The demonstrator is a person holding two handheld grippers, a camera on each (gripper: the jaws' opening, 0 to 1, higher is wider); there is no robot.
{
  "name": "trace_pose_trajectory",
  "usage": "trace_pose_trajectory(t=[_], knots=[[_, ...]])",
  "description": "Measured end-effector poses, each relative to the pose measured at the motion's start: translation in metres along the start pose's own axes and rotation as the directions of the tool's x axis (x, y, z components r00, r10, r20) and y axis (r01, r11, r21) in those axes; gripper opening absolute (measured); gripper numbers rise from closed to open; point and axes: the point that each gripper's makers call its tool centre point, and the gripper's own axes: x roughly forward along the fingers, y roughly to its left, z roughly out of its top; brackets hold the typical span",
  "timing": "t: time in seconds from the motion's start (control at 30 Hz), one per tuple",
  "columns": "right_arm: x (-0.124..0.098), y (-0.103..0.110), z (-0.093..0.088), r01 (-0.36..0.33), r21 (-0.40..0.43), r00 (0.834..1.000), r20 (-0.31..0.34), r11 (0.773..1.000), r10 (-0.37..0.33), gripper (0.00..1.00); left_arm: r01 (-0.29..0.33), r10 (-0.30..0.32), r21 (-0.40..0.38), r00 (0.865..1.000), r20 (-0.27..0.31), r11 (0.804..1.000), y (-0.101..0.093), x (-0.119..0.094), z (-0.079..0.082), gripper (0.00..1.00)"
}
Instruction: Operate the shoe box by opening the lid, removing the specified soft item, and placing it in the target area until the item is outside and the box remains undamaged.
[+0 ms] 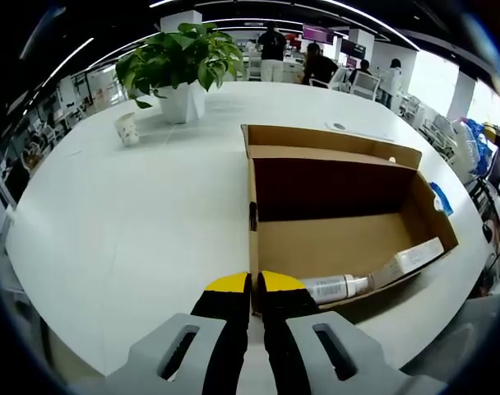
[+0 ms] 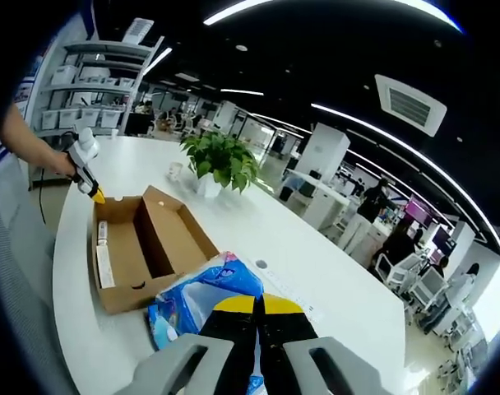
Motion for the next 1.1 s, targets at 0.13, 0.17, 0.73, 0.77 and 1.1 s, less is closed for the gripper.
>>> trace_pose_trajectory(t=[0.13, 0.17, 0.73, 0.77, 1.1], knots=[[-0.006, -0.007, -0.007, 0.015, 0.007, 1.0, -0.008, 1.0, -0.015, 0.0, -0.003, 0.003, 0.003, 1.0, -0.002, 1.0, 0.0, 0.0, 0.0, 0.01], [-0.007, -0.009, -0.009, 0.017, 0.008, 1.0, -0.011, 1.0, -0.017, 0.0, -0.003, 0.003, 0.004, 1.0, -0.002, 1.0, 0.0, 0.0, 0.0, 0.01], [-0.028, -0.038, -0.054, 0.053, 0.05, 0.998, -0.033, 0.997, -0.051, 0.0, -0.011, 0.011, 0.016, 1.0, -0.004, 1.0, 0.001, 0.0, -0.001, 0.01], [-0.03, -0.04, -0.058, 0.053, 0.047, 0.998, -0.037, 0.997, -0.051, 0.0, -0.011, 0.011, 0.016, 1.0, -0.004, 1.0, 0.001, 0.0, -0.001, 0.01], [-0.037, -0.052, -0.089, 0.041, 0.065, 0.997, -0.062, 0.997, -0.037, 0.0, -0.017, 0.018, 0.016, 1.0, -0.002, 1.0, 0.001, 0.0, -0.001, 0.01]])
